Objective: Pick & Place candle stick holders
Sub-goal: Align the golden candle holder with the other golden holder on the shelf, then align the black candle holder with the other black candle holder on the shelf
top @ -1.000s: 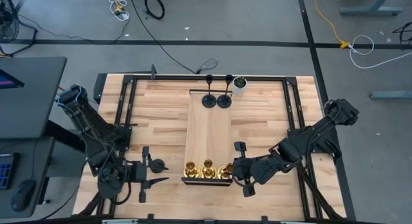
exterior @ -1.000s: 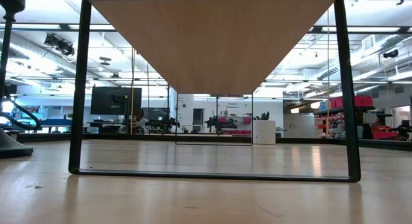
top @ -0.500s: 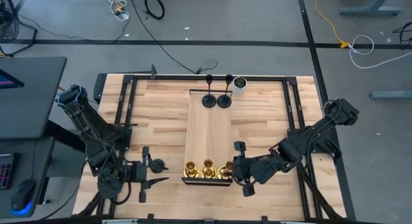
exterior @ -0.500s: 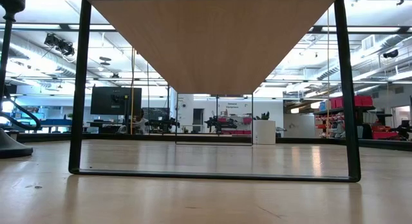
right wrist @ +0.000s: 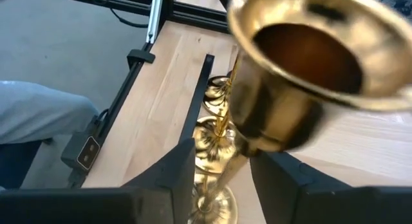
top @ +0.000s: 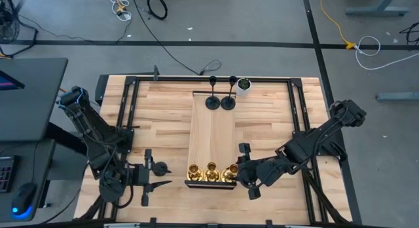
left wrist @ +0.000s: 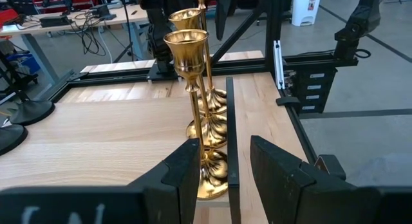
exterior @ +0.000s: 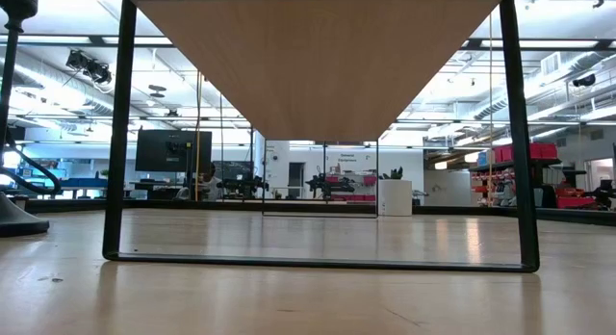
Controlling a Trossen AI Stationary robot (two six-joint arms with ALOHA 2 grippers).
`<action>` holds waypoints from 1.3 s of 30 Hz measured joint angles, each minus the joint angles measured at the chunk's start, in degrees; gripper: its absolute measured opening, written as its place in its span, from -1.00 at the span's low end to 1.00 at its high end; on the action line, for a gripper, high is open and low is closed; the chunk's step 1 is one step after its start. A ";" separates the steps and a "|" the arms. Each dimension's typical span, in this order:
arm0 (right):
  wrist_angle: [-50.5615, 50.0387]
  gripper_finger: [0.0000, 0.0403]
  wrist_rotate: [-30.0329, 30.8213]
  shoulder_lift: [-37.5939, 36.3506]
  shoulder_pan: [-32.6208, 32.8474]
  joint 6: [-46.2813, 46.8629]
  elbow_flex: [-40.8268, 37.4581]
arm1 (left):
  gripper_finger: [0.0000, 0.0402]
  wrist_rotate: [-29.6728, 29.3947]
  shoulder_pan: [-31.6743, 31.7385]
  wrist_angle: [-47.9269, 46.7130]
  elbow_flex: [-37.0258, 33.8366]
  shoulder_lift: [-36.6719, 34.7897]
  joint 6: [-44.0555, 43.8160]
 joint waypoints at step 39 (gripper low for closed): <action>13.01 -0.37 14.30 -36.23 0.71 6.61 -34.26 | -0.31 -13.75 -2.08 -3.40 0.00 -1.65 -1.54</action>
